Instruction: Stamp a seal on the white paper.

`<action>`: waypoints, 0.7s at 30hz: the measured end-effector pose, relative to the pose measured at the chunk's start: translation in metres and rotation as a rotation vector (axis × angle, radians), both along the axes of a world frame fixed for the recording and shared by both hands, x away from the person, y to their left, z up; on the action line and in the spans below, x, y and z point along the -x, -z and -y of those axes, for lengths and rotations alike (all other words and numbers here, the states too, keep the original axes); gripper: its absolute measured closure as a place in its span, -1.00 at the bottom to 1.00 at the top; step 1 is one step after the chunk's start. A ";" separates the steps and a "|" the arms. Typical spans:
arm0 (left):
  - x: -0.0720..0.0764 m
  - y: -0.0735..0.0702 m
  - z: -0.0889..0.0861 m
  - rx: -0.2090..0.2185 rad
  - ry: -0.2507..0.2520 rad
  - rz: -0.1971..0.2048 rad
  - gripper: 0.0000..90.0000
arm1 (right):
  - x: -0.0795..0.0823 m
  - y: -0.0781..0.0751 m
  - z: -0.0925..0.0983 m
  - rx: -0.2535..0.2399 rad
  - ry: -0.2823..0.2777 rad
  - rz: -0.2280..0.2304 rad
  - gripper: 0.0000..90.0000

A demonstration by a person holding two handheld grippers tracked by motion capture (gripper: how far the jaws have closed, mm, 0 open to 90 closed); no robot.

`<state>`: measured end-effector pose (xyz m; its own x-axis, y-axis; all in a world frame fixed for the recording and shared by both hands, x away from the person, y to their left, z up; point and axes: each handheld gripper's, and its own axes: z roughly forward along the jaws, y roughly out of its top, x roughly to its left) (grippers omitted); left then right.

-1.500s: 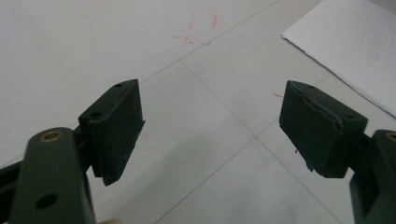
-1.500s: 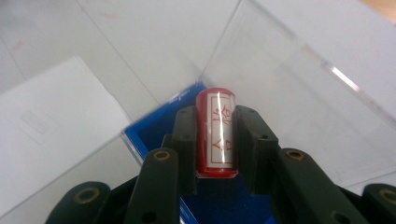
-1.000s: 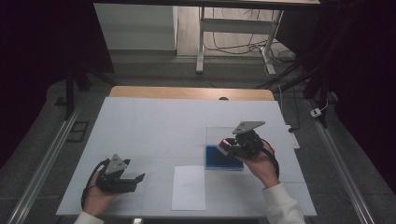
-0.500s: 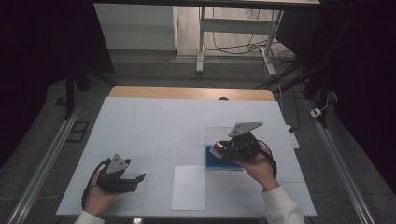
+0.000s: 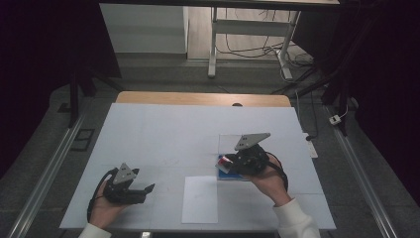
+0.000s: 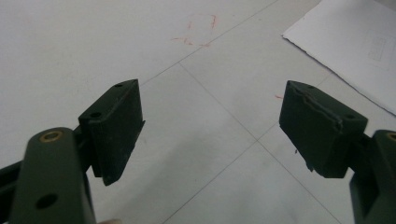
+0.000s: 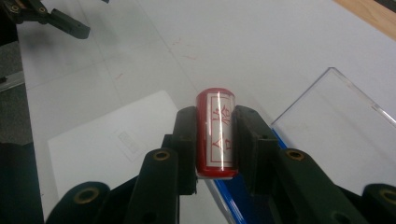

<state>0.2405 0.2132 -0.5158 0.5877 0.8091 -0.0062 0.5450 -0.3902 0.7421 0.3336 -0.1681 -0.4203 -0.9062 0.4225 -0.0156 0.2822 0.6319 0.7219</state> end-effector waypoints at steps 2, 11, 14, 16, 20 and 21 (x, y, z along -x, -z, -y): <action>0.000 0.000 0.000 0.000 0.001 0.001 -0.51 | 0.001 0.001 -0.002 0.002 -0.004 -0.001 0.56; 0.002 -0.001 -0.001 -0.002 -0.002 0.004 -0.51 | 0.003 0.005 -0.011 0.014 -0.035 -0.012 0.56; 0.001 -0.001 0.000 -0.004 -0.004 0.003 -0.50 | 0.004 0.006 -0.014 0.024 -0.043 -0.015 0.56; 0.002 -0.001 0.000 -0.006 -0.003 0.003 -0.50 | 0.005 0.007 -0.015 0.025 -0.049 -0.014 0.56; 0.002 -0.001 0.000 -0.004 -0.006 0.003 -0.50 | 0.006 0.008 -0.018 0.028 -0.057 -0.017 0.56; 0.002 -0.001 0.000 -0.004 -0.006 0.003 -0.50 | 0.006 0.008 -0.019 0.030 -0.060 -0.016 0.56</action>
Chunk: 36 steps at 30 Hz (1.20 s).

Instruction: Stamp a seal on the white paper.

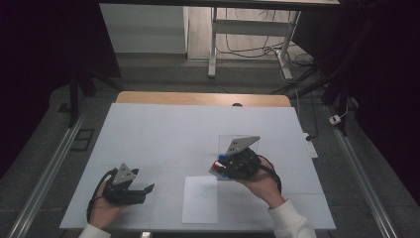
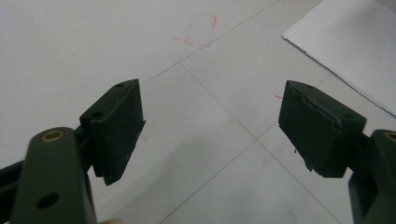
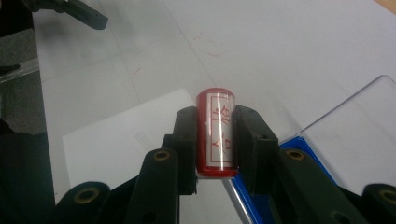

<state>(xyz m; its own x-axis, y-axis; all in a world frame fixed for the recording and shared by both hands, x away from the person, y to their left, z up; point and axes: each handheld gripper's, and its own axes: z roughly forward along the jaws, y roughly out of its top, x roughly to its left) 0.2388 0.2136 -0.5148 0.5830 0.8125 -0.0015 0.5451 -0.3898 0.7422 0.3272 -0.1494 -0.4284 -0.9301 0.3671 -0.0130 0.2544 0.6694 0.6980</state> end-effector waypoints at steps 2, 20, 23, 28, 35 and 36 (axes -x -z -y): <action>0.000 0.000 0.000 -0.001 0.001 0.000 -0.50 | 0.001 0.001 -0.002 0.002 -0.005 -0.004 0.56; 0.000 0.000 0.000 0.001 0.000 0.000 -0.50 | 0.016 0.019 -0.032 0.079 -0.096 -0.040 0.56; 0.000 0.000 0.000 0.001 0.000 -0.002 -0.50 | 0.018 0.021 -0.036 0.088 -0.108 -0.042 0.56; 0.000 0.000 0.000 0.000 -0.002 -0.001 -0.50 | 0.021 0.027 -0.043 0.108 -0.142 -0.046 0.56; 0.000 0.000 0.000 -0.001 0.000 -0.001 -0.50 | 0.026 0.035 -0.052 0.131 -0.169 -0.053 0.56; 0.000 0.000 0.000 -0.001 0.000 -0.001 -0.50 | 0.026 0.036 -0.053 0.134 -0.170 -0.054 0.56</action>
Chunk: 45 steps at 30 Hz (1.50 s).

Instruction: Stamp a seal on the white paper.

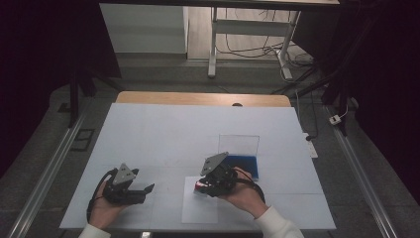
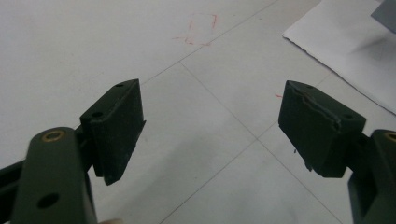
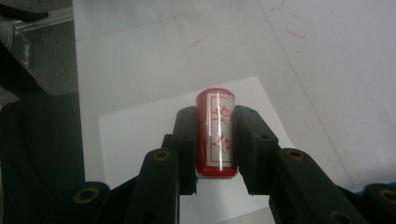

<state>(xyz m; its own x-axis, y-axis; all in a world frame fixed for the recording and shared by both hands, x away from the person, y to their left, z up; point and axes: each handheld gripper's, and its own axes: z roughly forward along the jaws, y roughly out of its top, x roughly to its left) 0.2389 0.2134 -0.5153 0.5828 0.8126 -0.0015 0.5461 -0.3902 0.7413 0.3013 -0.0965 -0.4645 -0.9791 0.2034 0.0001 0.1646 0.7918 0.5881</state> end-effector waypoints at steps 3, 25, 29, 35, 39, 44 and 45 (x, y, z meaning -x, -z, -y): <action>0.000 0.000 0.000 0.000 0.000 -0.002 -0.50 | 0.000 0.004 -0.002 0.014 -0.004 0.002 0.56; 0.000 0.000 -0.001 -0.002 0.003 -0.006 -0.50 | -0.002 0.019 -0.007 0.050 0.012 0.016 0.56; 0.000 0.000 -0.001 -0.005 0.005 -0.007 -0.50 | -0.002 0.020 -0.008 0.048 0.002 0.024 0.56; 0.000 0.000 -0.001 -0.006 0.006 -0.006 -0.50 | -0.002 0.020 -0.008 0.052 -0.001 0.023 0.56; 0.000 0.000 -0.001 -0.007 0.006 -0.007 -0.50 | -0.003 0.021 -0.008 0.045 0.003 0.019 0.56; 0.000 0.001 0.000 -0.010 0.005 -0.008 -0.50 | -0.003 0.021 -0.009 0.057 0.009 0.014 0.56; 0.000 0.001 0.000 -0.010 0.005 -0.008 -0.50 | -0.003 0.021 -0.010 0.056 0.009 0.013 0.56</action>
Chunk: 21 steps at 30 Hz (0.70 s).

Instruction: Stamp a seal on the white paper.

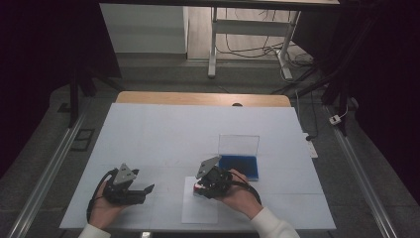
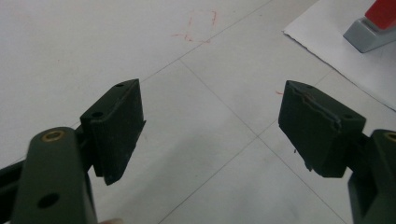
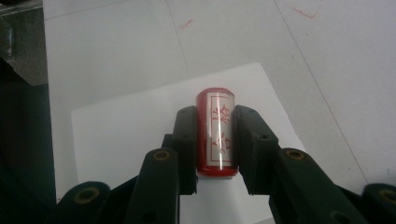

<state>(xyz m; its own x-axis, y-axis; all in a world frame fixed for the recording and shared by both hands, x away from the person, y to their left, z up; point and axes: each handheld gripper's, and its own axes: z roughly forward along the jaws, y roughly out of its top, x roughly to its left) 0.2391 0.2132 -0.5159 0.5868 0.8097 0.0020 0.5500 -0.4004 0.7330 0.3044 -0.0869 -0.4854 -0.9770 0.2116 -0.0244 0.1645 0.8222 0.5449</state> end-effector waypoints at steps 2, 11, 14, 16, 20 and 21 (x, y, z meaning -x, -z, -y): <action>0.000 0.000 0.000 0.000 0.000 0.000 -0.50 | -0.001 0.000 0.000 0.008 -0.005 0.002 0.56; 0.001 0.000 0.001 -0.002 -0.001 -0.001 -0.50 | 0.001 0.002 -0.005 0.053 0.014 0.001 0.57; 0.002 0.000 0.001 -0.002 -0.002 -0.003 -0.50 | 0.003 0.002 -0.006 0.058 0.024 0.006 0.57; 0.002 0.001 0.000 -0.002 -0.002 -0.004 -0.50 | 0.003 0.002 -0.007 0.060 0.025 0.006 0.57; 0.001 0.001 0.001 -0.004 0.000 -0.006 -0.50 | 0.002 0.002 -0.008 0.076 0.015 0.013 0.57; 0.001 0.001 0.001 -0.003 0.000 -0.006 -0.50 | 0.002 0.002 -0.008 0.073 0.015 0.013 0.57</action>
<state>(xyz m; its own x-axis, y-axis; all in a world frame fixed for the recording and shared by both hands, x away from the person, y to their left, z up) 0.2379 0.2122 -0.5167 0.5871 0.8095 0.0010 0.5544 -0.4029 0.7283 0.3022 -0.0787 -0.4873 -0.9732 0.2236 -0.0529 0.1705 0.8572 0.4859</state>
